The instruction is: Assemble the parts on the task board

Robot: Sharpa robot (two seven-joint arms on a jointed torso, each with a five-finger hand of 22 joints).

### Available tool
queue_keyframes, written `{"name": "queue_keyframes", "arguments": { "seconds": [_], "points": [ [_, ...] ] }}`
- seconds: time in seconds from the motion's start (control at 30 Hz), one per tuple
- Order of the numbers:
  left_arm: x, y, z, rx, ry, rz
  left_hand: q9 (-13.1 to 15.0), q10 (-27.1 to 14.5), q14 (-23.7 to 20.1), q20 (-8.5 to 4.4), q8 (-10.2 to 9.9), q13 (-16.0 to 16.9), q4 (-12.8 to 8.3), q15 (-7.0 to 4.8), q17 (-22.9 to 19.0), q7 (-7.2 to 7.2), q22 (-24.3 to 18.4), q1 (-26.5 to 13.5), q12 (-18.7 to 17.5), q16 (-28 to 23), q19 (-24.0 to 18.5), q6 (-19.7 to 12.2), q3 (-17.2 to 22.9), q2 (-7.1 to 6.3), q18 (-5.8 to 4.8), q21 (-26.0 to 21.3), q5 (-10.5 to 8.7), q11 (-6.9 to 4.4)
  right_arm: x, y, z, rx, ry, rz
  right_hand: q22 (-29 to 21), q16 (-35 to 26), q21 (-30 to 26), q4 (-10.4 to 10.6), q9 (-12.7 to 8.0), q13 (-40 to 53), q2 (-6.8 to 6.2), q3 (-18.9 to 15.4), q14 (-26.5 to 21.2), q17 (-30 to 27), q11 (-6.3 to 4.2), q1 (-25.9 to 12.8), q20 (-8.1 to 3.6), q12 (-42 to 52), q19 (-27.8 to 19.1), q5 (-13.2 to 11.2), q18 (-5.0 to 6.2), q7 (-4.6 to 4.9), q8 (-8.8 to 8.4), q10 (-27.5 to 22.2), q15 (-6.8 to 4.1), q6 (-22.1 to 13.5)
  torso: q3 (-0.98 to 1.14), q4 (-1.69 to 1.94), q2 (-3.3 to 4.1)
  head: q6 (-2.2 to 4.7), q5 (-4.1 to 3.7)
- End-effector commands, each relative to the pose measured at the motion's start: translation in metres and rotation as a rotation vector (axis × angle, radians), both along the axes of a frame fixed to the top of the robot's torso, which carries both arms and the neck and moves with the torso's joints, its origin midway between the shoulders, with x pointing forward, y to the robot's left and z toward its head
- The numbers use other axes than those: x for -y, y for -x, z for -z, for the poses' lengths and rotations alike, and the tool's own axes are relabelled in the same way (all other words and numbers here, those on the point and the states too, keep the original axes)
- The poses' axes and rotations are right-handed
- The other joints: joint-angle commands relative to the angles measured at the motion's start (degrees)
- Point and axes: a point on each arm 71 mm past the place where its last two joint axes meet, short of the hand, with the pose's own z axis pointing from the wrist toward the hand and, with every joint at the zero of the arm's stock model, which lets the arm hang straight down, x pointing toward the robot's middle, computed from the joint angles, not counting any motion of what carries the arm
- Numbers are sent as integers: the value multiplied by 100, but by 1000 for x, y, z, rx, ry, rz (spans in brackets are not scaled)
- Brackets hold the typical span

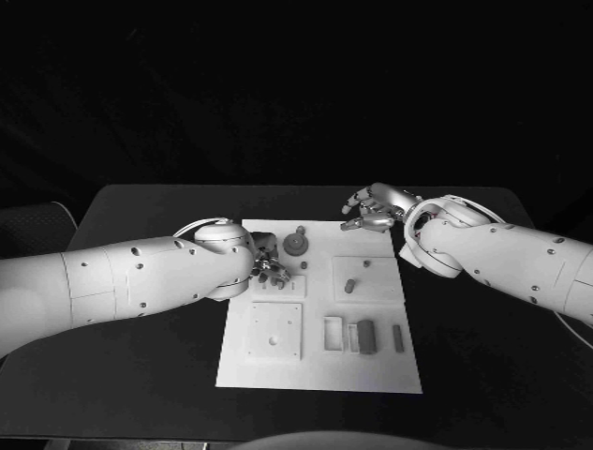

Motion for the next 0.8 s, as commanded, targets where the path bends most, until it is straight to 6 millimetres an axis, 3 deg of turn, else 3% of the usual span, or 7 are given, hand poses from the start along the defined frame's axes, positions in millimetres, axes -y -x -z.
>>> {"name": "queue_keyframes", "arguments": {
  "seconds": [0.03,0.8],
  "points": [
    [3,3,2,-25,2,23,-5,-45,-48,-23,25,-11,-959,-103,-8,7,63,-9,24,24,-4,-44,915,-54,433,-6,-35,-13,-1,1,1,-9,2,-11,7,-10,-38,45,-9,-9,3,-5,-28,-6,5,-45,-33,33,21,38,391,26,30,-45,-19,-6,-2,0,0,-7,2],
    [1,2,3,-37,6,13,-22,-59,-65,-21,42,-30,-931,-102,-23,10,60,-23,30,33,-16,-65,855,-82,434,-18,-100,-10,0,1,1,-11,0,-9,8,-9,-40,57,-12,-13,2,-1,-29,-8,5,-58,-34,36,22,38,391,26,31,-47,-19,-7,1,0,1,-11,-4]
  ]
}}
